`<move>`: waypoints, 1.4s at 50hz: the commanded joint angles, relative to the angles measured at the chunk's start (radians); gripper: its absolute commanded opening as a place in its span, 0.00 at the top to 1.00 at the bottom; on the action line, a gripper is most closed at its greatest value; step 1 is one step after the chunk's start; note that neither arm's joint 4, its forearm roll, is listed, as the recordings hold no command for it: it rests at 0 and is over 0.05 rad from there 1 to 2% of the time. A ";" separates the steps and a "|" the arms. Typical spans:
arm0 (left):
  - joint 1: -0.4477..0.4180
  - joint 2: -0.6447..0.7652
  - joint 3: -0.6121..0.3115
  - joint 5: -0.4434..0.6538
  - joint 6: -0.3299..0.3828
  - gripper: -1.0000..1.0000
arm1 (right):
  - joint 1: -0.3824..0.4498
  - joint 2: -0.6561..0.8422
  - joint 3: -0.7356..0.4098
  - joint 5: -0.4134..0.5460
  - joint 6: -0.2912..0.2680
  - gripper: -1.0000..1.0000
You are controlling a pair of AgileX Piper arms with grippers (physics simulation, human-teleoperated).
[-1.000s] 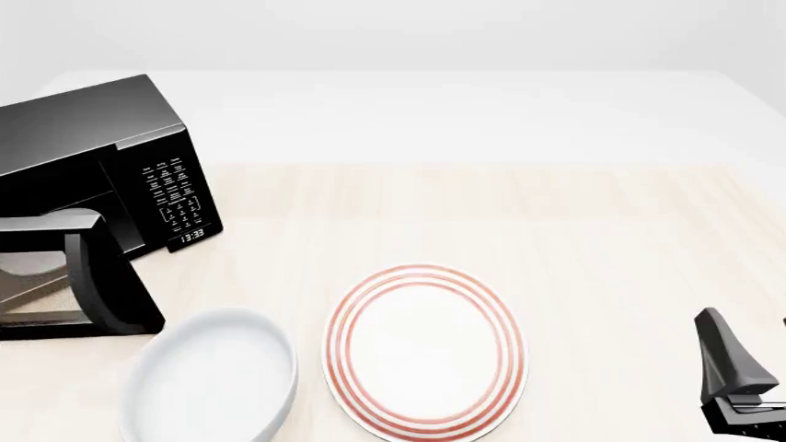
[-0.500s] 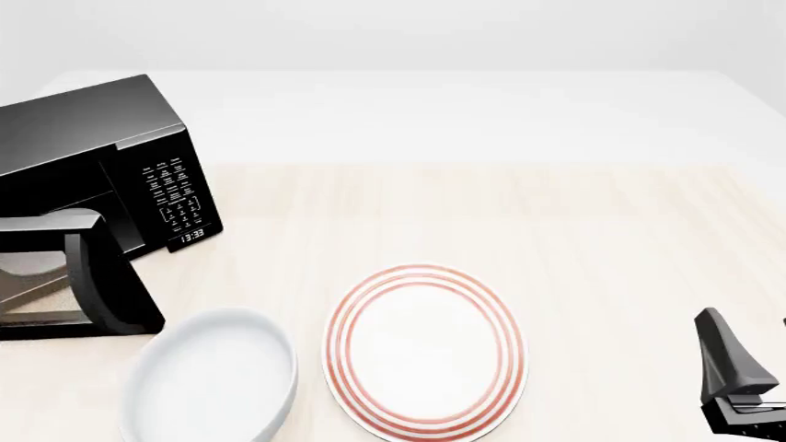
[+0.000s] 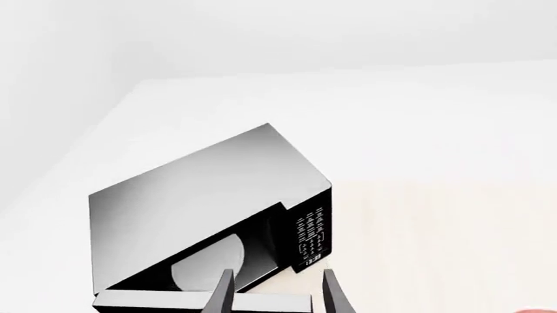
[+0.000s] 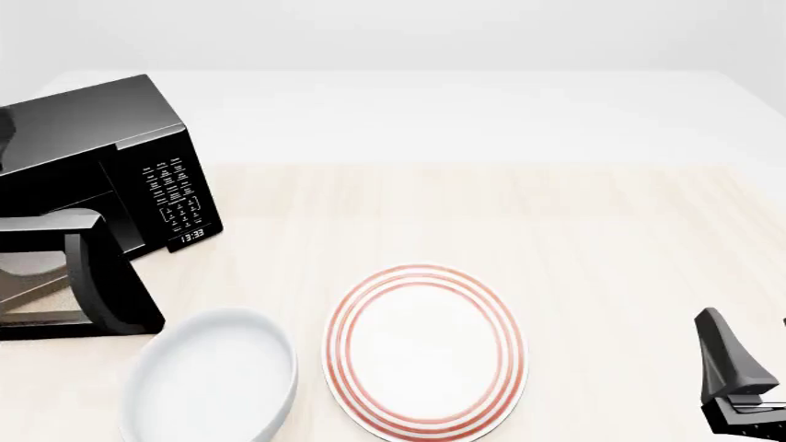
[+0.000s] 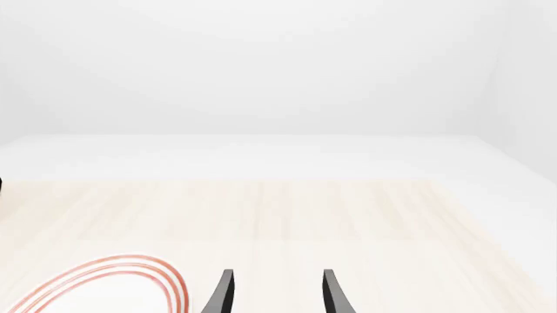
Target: Open the microwave.
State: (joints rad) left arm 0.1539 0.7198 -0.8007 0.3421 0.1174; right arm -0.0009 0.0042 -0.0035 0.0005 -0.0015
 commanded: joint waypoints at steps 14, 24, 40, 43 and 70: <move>-0.012 0.135 -0.024 0.027 0.008 0.00 | 0.000 0.000 0.000 0.000 0.000 0.00; -0.013 0.199 -0.088 0.074 0.019 0.00 | 0.000 0.000 0.000 0.000 0.000 0.00; 0.013 0.266 -0.132 0.102 0.018 0.00 | 0.000 0.001 0.000 0.000 0.000 0.00; 0.022 0.280 -0.133 0.102 -0.004 0.00 | 0.000 0.000 0.000 0.000 0.000 0.00; 0.037 0.423 -0.145 0.051 0.051 0.00 | 0.000 0.000 0.000 0.000 0.000 0.00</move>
State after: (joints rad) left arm 0.1814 1.0900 -0.9312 0.4074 0.1484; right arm -0.0009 0.0047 -0.0036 0.0002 -0.0015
